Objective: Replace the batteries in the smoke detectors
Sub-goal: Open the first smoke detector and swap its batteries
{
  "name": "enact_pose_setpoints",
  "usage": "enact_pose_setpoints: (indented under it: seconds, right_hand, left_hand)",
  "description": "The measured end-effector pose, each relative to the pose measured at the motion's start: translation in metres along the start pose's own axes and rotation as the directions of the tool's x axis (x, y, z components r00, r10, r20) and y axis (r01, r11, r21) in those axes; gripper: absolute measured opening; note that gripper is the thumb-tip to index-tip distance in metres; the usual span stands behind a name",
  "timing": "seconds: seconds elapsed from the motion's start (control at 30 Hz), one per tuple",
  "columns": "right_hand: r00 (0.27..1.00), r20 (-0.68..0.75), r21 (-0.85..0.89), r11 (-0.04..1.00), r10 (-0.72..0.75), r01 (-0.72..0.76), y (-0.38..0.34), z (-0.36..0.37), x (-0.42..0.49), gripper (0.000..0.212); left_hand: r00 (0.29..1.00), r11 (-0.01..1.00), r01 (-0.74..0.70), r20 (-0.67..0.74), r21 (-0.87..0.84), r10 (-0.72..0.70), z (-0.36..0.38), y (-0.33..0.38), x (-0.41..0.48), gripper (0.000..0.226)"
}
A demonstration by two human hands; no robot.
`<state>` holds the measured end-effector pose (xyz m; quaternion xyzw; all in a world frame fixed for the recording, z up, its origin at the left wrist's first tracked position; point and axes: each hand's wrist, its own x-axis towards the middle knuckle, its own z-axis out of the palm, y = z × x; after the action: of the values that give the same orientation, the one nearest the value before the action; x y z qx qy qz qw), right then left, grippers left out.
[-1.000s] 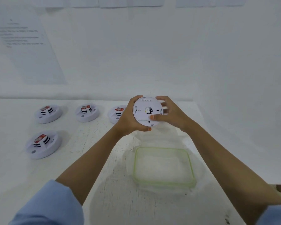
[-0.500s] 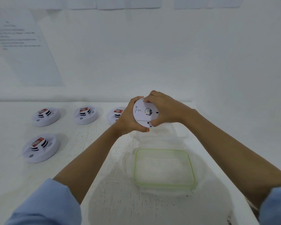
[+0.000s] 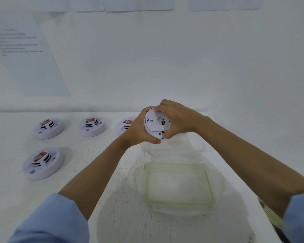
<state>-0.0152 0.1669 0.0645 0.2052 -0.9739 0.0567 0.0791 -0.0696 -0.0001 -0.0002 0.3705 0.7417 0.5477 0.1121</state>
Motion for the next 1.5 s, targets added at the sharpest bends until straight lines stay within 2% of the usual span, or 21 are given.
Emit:
enact_pose_setpoints:
  seconds: [0.27, 0.63, 0.8, 0.9, 1.03, 1.1, 1.17, 1.2, 1.27, 1.37, 1.5]
  right_hand:
    - [0.996, -0.052, 0.117, 0.991, 0.072, -0.066, 0.012, -0.002, -0.017, 0.071]
    - [0.975, 0.015, 0.398, 0.893, 0.222, -0.21, -0.031, 0.014, -0.081, 0.079]
    - [0.958, 0.191, 0.336, 0.903, 0.211, -0.266, -0.046, 0.031, -0.109, 0.072]
    - [0.938, 0.289, 0.241, 0.934, 0.191, -0.264, -0.05, 0.042, -0.112, 0.07]
    - [0.913, 0.362, 0.209, 0.938, 0.189, -0.277, -0.048, 0.051, -0.11, 0.063]
    - [0.924, 0.308, 0.307, 0.896, 0.226, -0.321, -0.045, 0.043, -0.11, 0.056]
    - [0.959, 0.088, 0.487, 0.828, 0.269, -0.277, -0.043, 0.031, -0.105, 0.038]
    - [0.955, -0.044, 0.537, 0.813, 0.294, -0.226, -0.043, 0.025, -0.099, 0.032]
    - [0.921, -0.196, 0.609, 0.777, 0.338, -0.156, -0.047, 0.017, -0.082, 0.035]
    - [0.928, -0.124, 0.673, 0.717, 0.351, -0.181, -0.054, 0.017, -0.056, 0.052]
    - [0.956, -0.058, 0.619, 0.761, 0.287, -0.191, -0.054, 0.018, -0.039, 0.058]
  left_hand:
    - [0.998, 0.999, -0.051, -0.032, -0.013, 0.05, -0.006, 0.004, 0.0, 0.105]
    - [0.999, 0.998, -0.005, -0.055, -0.06, 0.002, -0.012, 0.006, -0.037, 0.11]
    - [0.996, 0.994, 0.032, -0.074, -0.107, -0.04, -0.011, 0.002, -0.058, 0.116]
    - [0.995, 0.992, 0.036, -0.086, -0.117, -0.046, -0.007, 0.005, -0.064, 0.112]
    - [0.992, 0.99, 0.027, -0.117, -0.142, -0.044, -0.002, 0.01, -0.069, 0.109]
    - [0.991, 0.99, 0.026, -0.128, -0.135, -0.044, 0.0, 0.012, -0.073, 0.111]
    - [0.991, 0.99, 0.023, -0.13, -0.137, -0.041, 0.003, 0.015, -0.076, 0.11]
    - [0.991, 0.989, 0.02, -0.128, -0.147, -0.039, 0.004, 0.016, -0.077, 0.109]
    - [0.992, 0.987, 0.005, -0.124, -0.161, -0.026, 0.007, 0.018, -0.079, 0.107]
    - [0.99, 0.989, -0.013, -0.144, -0.148, -0.008, 0.007, 0.02, -0.079, 0.107]
    - [0.988, 0.986, -0.016, -0.152, -0.166, -0.009, 0.002, 0.019, -0.076, 0.107]
